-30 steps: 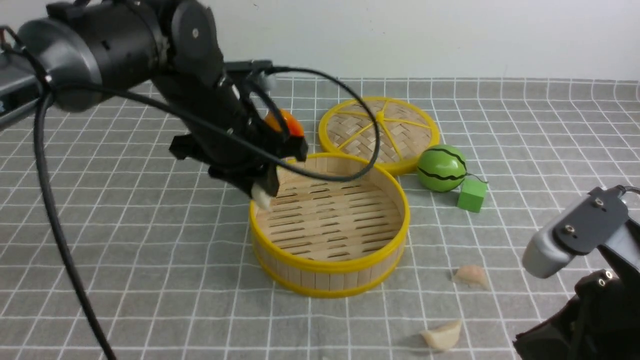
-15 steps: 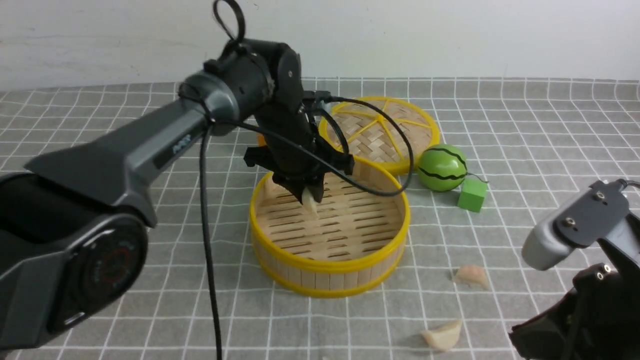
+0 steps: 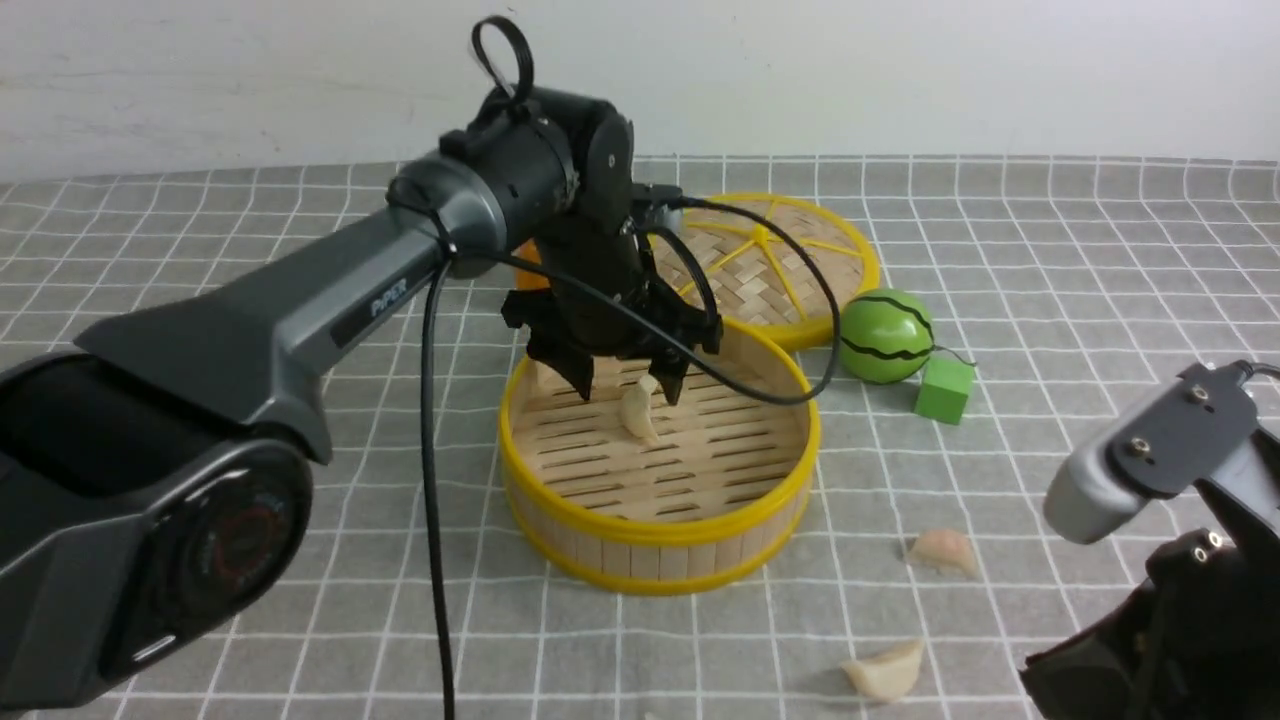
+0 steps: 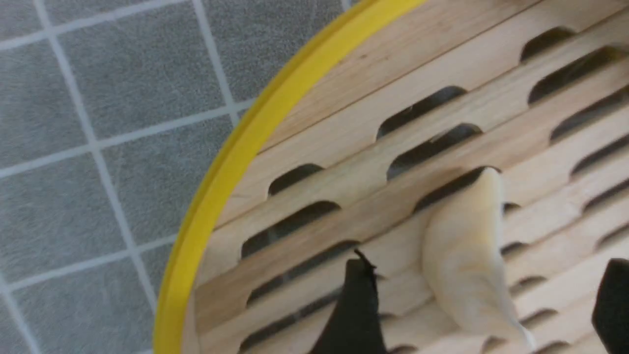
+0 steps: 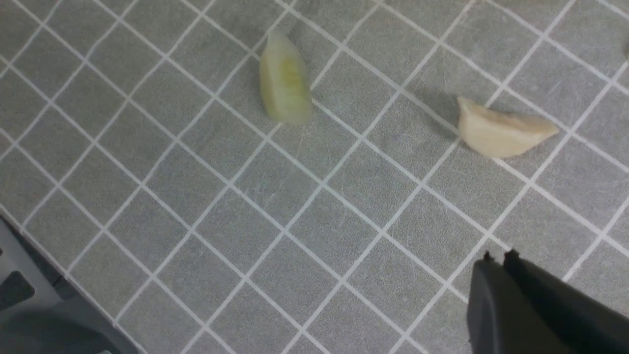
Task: Put the dumplings into the steamer on the table with the grey tablecloth.
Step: 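Place the dumpling into the bamboo steamer basket with the left gripper, then reach for and grasp a dumpling lying on the table beside the steamer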
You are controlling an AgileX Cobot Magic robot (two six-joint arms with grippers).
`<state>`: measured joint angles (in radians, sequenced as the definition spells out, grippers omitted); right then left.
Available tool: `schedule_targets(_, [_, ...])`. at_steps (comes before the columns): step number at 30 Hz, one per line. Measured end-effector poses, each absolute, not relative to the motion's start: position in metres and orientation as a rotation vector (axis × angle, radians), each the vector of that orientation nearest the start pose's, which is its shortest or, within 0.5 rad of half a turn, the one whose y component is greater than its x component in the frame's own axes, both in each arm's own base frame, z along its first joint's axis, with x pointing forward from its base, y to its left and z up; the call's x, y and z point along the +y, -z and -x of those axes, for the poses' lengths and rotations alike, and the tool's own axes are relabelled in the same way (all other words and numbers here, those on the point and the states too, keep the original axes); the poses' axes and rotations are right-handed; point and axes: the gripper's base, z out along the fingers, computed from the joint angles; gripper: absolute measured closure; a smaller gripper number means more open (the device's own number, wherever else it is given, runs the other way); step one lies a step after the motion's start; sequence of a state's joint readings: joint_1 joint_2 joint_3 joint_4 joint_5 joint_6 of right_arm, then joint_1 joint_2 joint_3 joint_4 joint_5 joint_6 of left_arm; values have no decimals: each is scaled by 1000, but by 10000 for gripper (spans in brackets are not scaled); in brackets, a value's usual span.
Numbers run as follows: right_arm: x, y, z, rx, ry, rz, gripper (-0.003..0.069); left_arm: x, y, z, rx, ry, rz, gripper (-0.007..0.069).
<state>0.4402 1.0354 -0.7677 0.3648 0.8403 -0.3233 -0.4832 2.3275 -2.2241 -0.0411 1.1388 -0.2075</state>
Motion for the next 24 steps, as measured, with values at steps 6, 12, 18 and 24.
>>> schedule_targets(6, [104,-314,-162,2410,-471,832,639,-219,-342,-411,2588,285,-396,41])
schedule_targets(12, [110,-342,-173,2346,-472,880,661,-182,-459,-341,2327,358,-392,272])
schedule_targets(18, [135,-328,-180,2398,-495,1064,664,-142,-516,-267,2191,382,-374,570])
schedule_targets(24, [180,-299,-174,2399,-464,1321,664,-109,-494,-213,2264,301,-386,638])
